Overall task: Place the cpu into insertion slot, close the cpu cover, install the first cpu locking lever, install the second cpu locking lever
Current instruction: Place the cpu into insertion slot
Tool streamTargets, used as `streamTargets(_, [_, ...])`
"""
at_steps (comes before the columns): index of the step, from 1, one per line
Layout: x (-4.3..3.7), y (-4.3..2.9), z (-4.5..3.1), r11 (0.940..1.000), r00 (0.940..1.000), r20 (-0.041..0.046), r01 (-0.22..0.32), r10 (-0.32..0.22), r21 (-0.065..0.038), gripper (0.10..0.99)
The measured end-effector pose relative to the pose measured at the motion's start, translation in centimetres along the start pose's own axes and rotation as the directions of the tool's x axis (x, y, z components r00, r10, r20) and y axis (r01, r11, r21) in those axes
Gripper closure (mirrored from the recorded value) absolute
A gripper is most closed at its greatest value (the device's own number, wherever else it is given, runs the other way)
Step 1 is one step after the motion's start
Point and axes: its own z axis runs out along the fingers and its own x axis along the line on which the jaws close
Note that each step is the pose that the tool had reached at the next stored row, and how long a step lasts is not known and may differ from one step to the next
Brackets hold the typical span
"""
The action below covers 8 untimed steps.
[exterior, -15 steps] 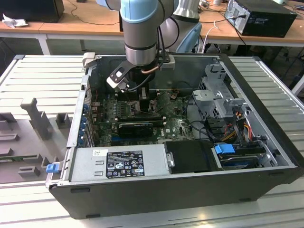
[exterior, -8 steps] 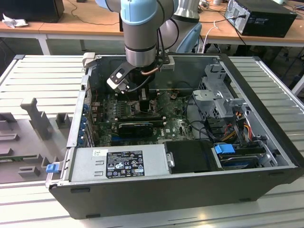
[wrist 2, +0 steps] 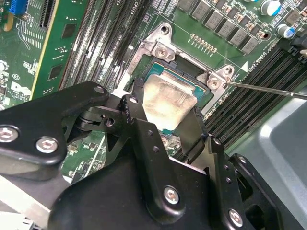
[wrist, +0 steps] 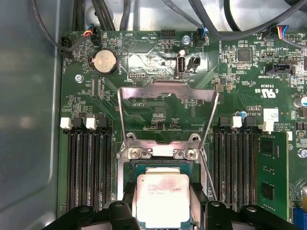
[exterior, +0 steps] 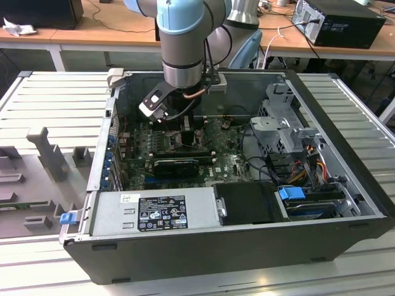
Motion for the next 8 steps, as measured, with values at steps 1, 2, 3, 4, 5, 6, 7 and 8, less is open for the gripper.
streamTargets(1, [0.0,0.0,0.01,1.0,1.0,0.0,0.0,0.0,0.0,0.557])
streamTargets(2, [-0.01,0.0,0.02,1.0,1.0,0.0004,0.0,0.0,0.0,0.557])
streamTargets(3, [0.0,-0.01,0.05,1.0,1.0,0.0,0.0,0.0,0.0,0.482])
streamTargets(4, [0.0,-0.01,0.05,1.0,1.0,0.0,0.0,0.0,0.0,0.482])
streamTargets(5, [0.0,-0.01,0.06,1.0,1.0,-0.0002,0.0,0.0,0.0,0.482])
streamTargets(6, [0.0,-0.01,0.06,1.0,1.0,-0.0003,0.0,0.0,0.0,0.482])
streamTargets(7, [0.0,-0.01,0.06,1.0,1.0,-0.0003,0.0,0.0,0.0,0.482])
streamTargets(8, [0.0,0.0,0.02,1.0,1.0,-0.0003,0.0,0.0,0.0,0.482])
